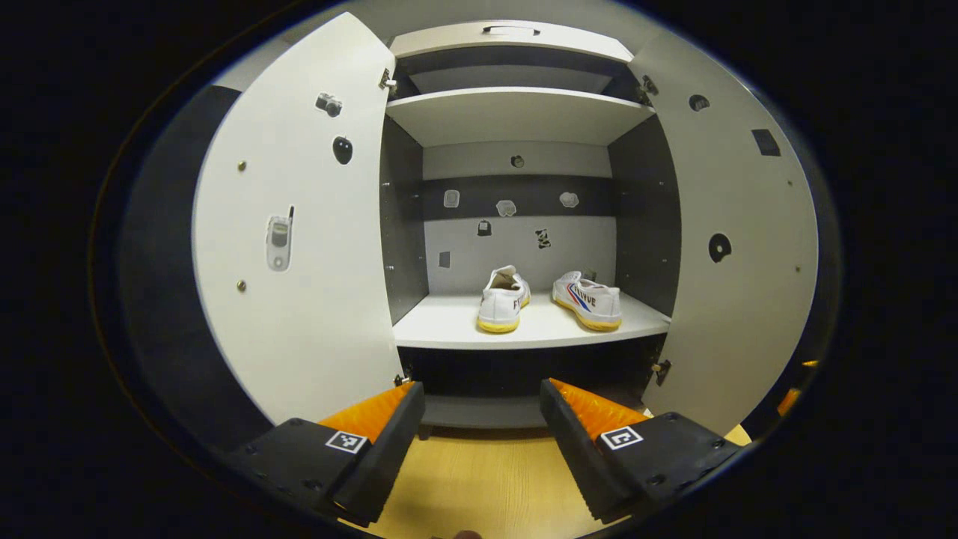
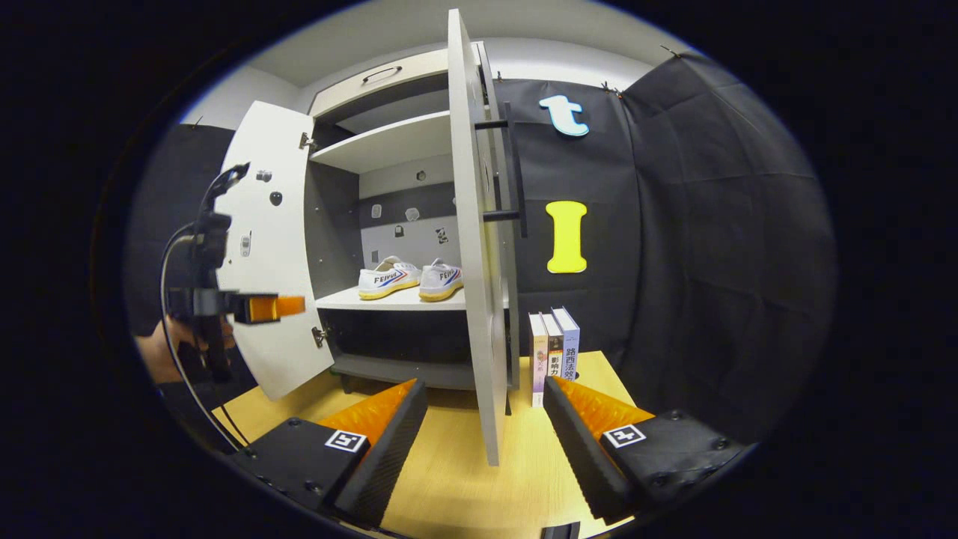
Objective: Grab one shoe with the right hand and put it into the shoe cabinet, grab the other shoe with the left hand and put it into the shoe cabinet; then close the right door with the right hand and the left door with the left hand.
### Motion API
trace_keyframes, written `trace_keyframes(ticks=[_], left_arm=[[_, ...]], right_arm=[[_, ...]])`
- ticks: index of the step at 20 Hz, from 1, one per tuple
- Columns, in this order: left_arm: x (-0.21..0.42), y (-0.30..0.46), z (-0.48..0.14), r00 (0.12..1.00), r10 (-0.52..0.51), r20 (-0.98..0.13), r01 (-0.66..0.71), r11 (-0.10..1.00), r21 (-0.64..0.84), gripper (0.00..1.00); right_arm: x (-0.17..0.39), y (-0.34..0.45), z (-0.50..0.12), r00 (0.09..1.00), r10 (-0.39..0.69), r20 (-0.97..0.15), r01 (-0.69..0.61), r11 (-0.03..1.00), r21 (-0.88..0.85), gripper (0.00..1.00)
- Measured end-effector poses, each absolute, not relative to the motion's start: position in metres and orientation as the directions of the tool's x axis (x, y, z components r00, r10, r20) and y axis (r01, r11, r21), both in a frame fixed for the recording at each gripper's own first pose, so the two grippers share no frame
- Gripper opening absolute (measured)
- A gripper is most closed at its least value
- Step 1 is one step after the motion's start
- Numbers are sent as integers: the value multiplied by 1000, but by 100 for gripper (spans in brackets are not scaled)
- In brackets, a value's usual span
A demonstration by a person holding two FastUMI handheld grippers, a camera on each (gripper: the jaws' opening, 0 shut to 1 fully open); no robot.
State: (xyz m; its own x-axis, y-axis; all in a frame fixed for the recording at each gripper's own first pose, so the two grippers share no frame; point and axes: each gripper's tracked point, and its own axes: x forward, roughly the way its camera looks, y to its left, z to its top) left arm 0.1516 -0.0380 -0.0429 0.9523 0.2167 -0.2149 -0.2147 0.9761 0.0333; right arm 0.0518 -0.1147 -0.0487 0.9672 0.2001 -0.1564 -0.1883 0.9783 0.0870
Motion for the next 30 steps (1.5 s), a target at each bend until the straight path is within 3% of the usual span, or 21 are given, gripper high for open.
trace_keyframes(ticks=[2, 5, 11, 18, 21, 24, 30], left_arm=[[133, -39, -46, 955, 208, -210, -204, 978, 43, 97], [122, -56, -55, 971, 102, -216, -103, 995, 9, 97], [102, -49, -57, 975, -13, -220, 16, 1000, 11, 97], [95, -45, -57, 981, -47, -187, 49, 999, 5, 97], [86, -46, -53, 986, -45, -162, 43, 999, -16, 97], [74, -46, -59, 984, -35, -174, 32, 999, -19, 97], [58, -34, -75, 974, 15, -225, -30, 998, -63, 97]], right_arm=[[50, -114, -36, 977, 164, -140, -153, 985, 83, 99], [43, -115, -11, 988, 104, -113, -93, 991, 98, 99], [44, -153, 72, 999, -30, -14, 32, 994, 104, 98], [102, -220, 109, 988, -153, 16, 146, 969, 197, 98], [130, -249, 100, 982, -187, -24, 188, 966, 177, 98], [152, -252, 113, 986, -164, -7, 164, 976, 141, 98], [186, -212, 123, 1000, -7, 3, 7, 999, 34, 98]])
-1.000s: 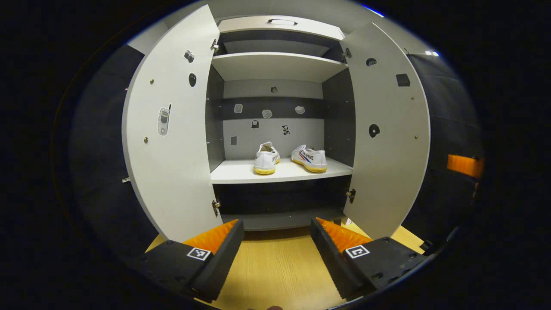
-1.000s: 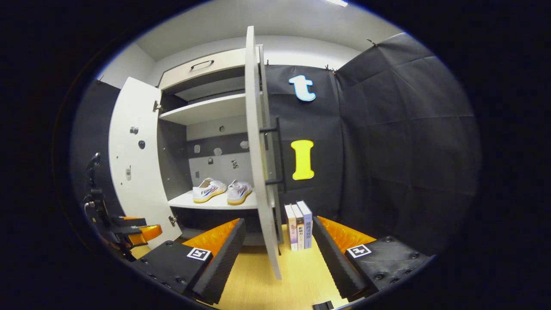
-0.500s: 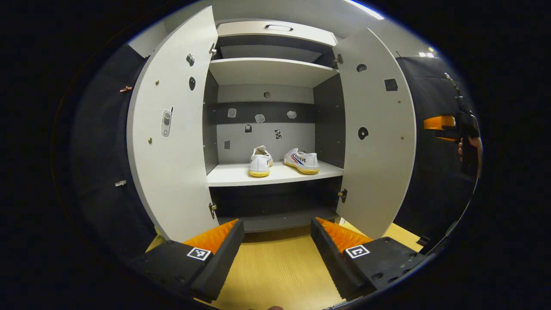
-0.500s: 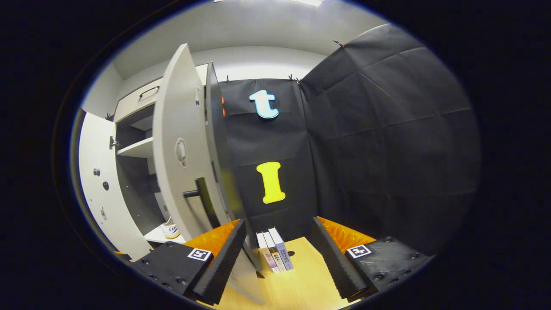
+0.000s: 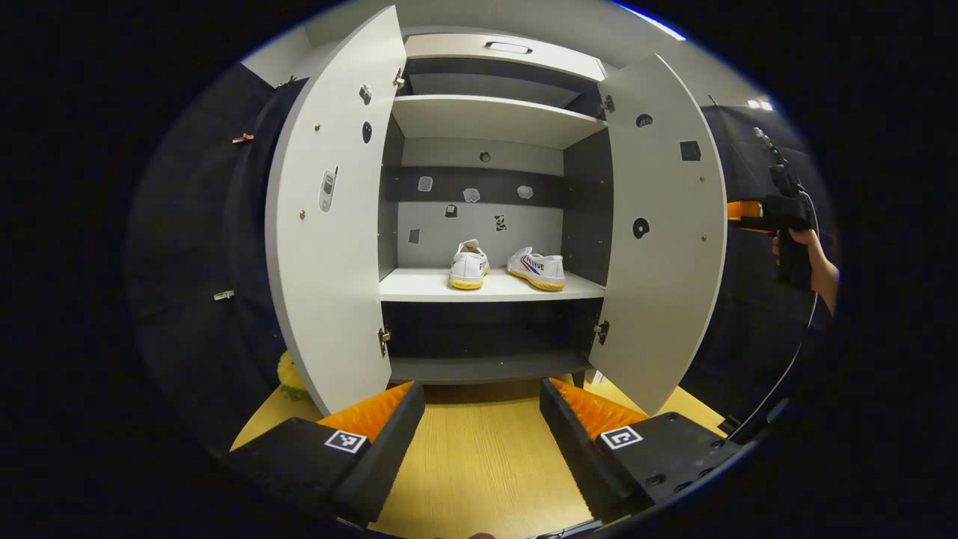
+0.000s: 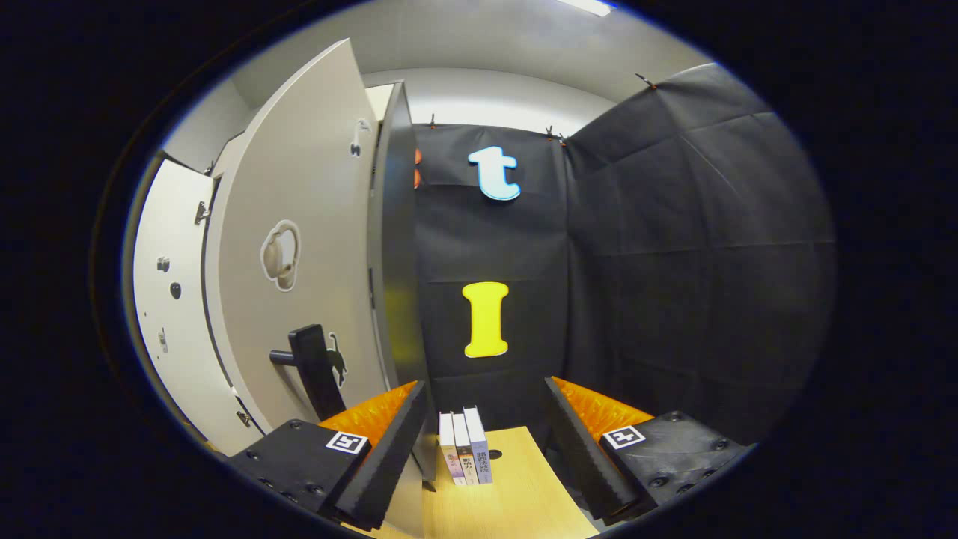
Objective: Grab one shoe with the right hand and put it into the shoe cabinet, grab the other shoe with the left hand and put it into the shoe cabinet; then close the right door with the right hand and the left door with the left hand.
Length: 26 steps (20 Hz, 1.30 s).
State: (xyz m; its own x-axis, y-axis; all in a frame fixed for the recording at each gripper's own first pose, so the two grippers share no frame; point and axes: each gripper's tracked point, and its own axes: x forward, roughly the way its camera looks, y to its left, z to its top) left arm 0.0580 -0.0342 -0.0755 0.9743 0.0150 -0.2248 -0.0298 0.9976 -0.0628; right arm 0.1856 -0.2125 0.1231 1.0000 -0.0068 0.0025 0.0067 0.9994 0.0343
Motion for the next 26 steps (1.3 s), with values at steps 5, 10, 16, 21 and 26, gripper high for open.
trace_keyframes(ticks=[5, 10, 16, 21, 26], left_arm=[[61, -34, -86, 964, 76, -256, -100, 991, -84, 97], [71, -38, -84, 960, 117, -256, -135, 989, -53, 94], [70, -30, -82, 947, 177, -269, -213, 971, -111, 94], [58, 13, -78, 944, 215, -251, -242, 967, -81, 94], [35, 70, -77, 929, 288, -232, -311, 948, -69, 94]], right_arm=[[197, -204, 112, 998, 47, -30, -48, 999, -19, 96], [195, -188, 110, 996, 81, -32, -81, 997, 7, 96], [198, -124, 107, 981, 193, -28, -192, 980, 47, 96], [213, -82, 115, 984, 180, 13, -181, 979, 91, 96], [223, -12, 113, 968, 249, 11, -248, 958, 144, 98]])
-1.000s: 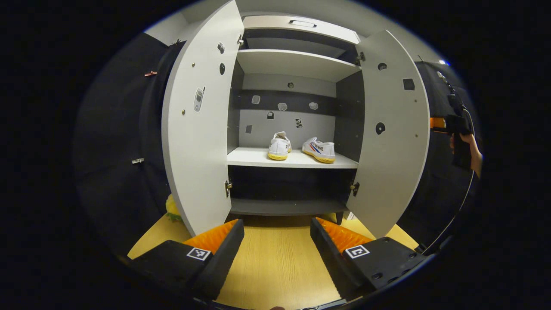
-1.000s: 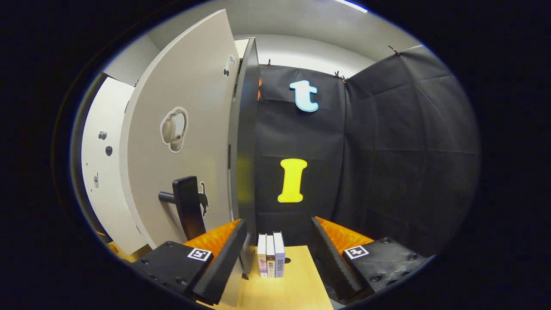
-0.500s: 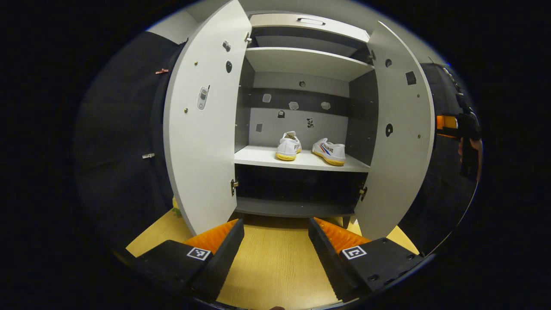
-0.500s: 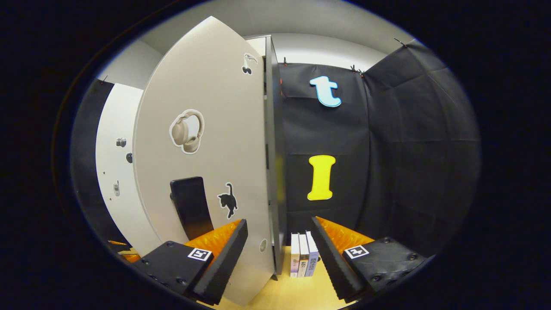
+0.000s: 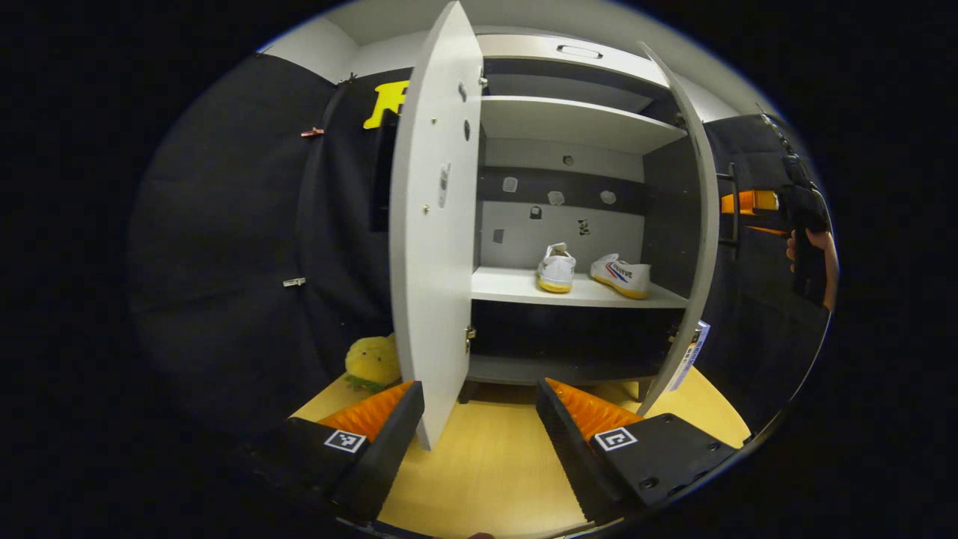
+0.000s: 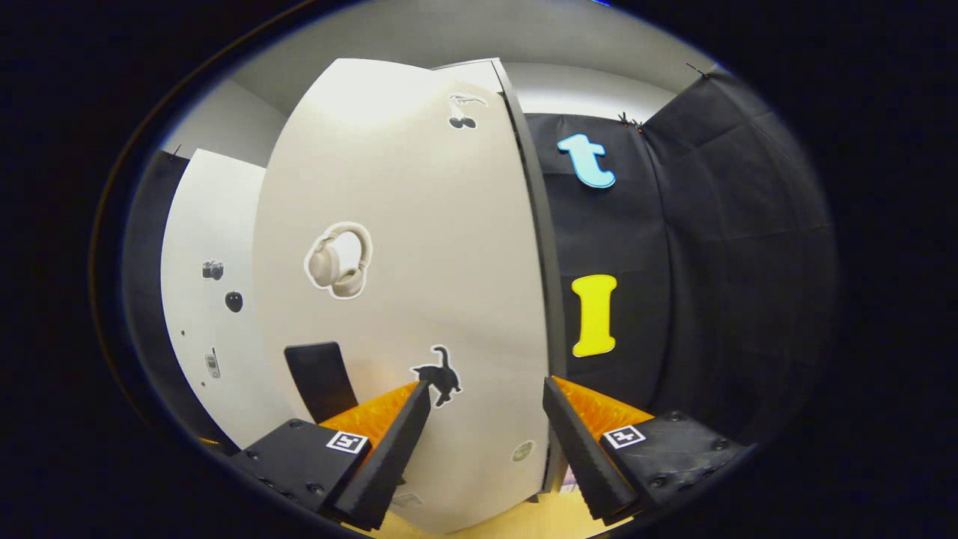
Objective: Grab one shoe with the right hand and put it into the shoe cabinet, grab the other shoe with the left hand and put it into the shoe cabinet; then close the right door with the right hand and the left door with the left hand.
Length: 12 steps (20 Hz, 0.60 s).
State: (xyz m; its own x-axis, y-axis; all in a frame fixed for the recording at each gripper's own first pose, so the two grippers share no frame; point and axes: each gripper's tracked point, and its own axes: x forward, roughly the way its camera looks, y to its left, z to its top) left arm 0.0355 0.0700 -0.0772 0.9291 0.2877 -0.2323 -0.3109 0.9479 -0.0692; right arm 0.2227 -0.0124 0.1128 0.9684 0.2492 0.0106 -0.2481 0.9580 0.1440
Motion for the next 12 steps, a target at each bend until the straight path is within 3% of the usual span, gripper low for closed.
trace_keyframes(ticks=[7, 12], left_arm=[[-5, 154, -69, 903, 367, -226, -387, 920, -53, 94], [-1, 212, -23, 920, 362, -148, -370, 929, -27, 94]], right_arm=[[195, 13, 87, 975, 222, -25, -220, 972, 83, 98], [159, 8, 55, 983, 175, -62, -165, 977, 138, 98]])
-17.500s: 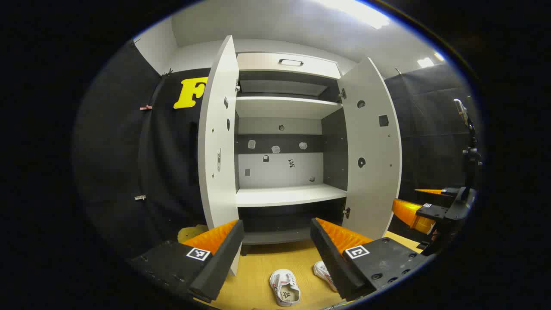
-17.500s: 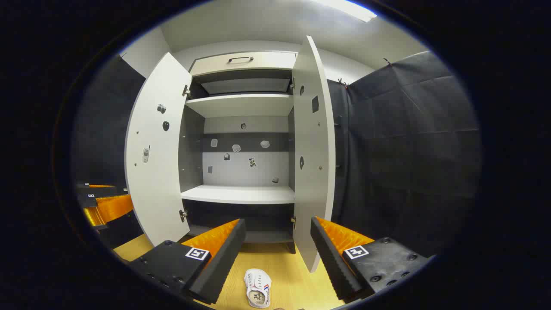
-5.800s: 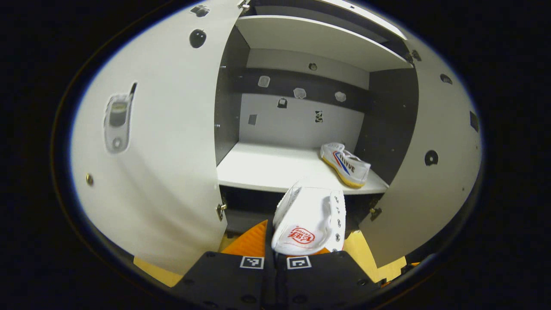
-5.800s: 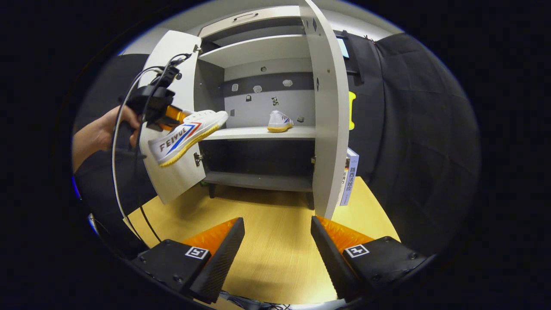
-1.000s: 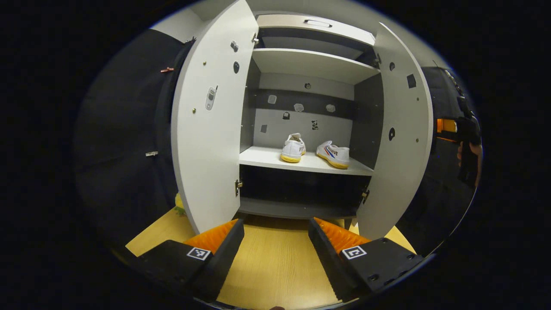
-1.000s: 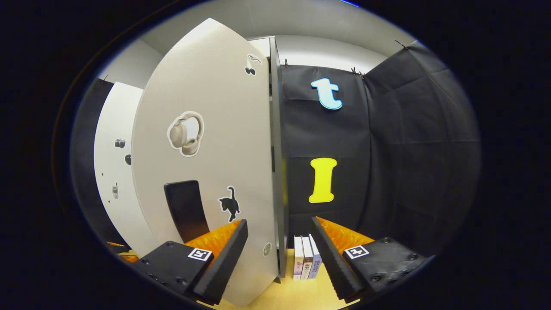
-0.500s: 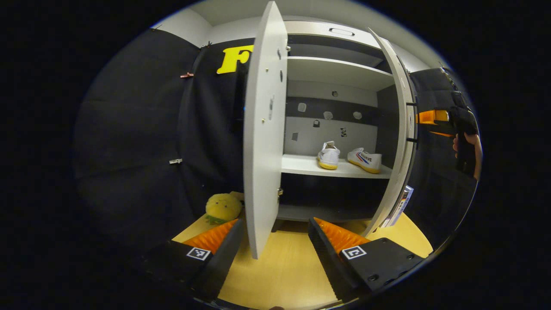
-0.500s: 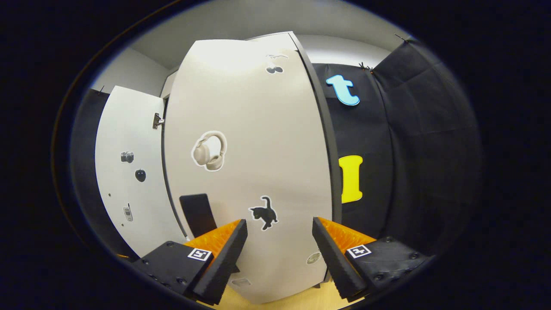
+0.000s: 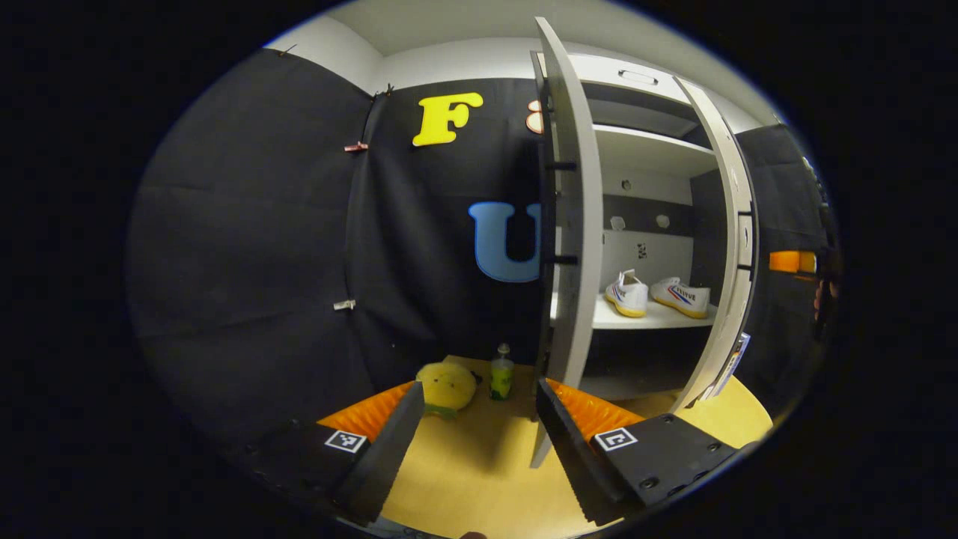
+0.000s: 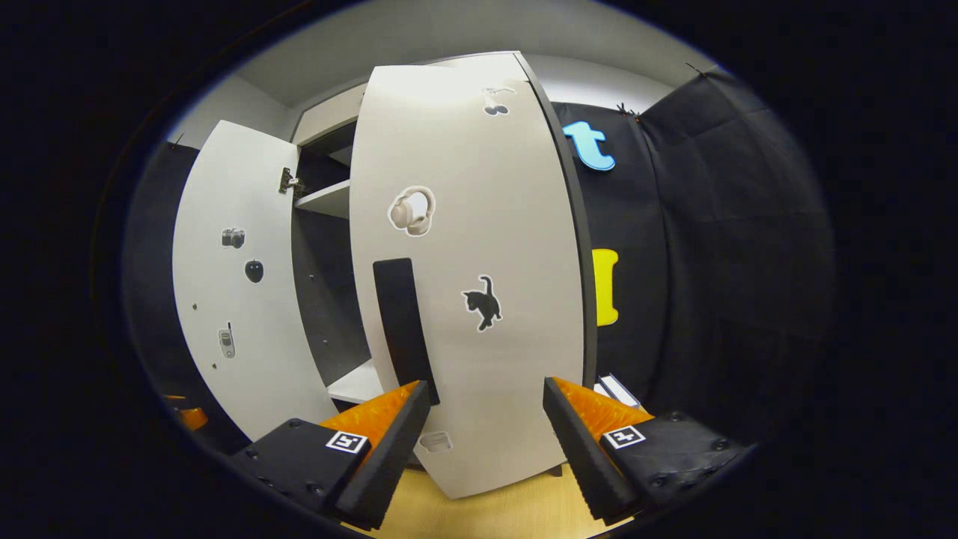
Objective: Grab one shoe with the right hand and put it into the shoe cabinet, grab the other shoe with the left hand and put it into the shoe cabinet; then close the right door with the right hand and the left door with the left hand.
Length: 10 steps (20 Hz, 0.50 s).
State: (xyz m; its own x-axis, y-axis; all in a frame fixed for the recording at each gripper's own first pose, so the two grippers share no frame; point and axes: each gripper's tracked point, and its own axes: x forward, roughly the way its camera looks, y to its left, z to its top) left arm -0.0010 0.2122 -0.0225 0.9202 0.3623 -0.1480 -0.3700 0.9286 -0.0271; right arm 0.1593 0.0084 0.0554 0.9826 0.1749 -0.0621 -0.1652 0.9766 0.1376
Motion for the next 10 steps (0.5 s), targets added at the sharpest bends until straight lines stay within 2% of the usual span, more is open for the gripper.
trace_keyframes(ticks=[10], left_arm=[[78, 267, 50, 979, 196, -48, -200, 974, -105, 94]], right_arm=[[89, -13, 14, 992, 66, -107, -53, 991, 122, 98]])
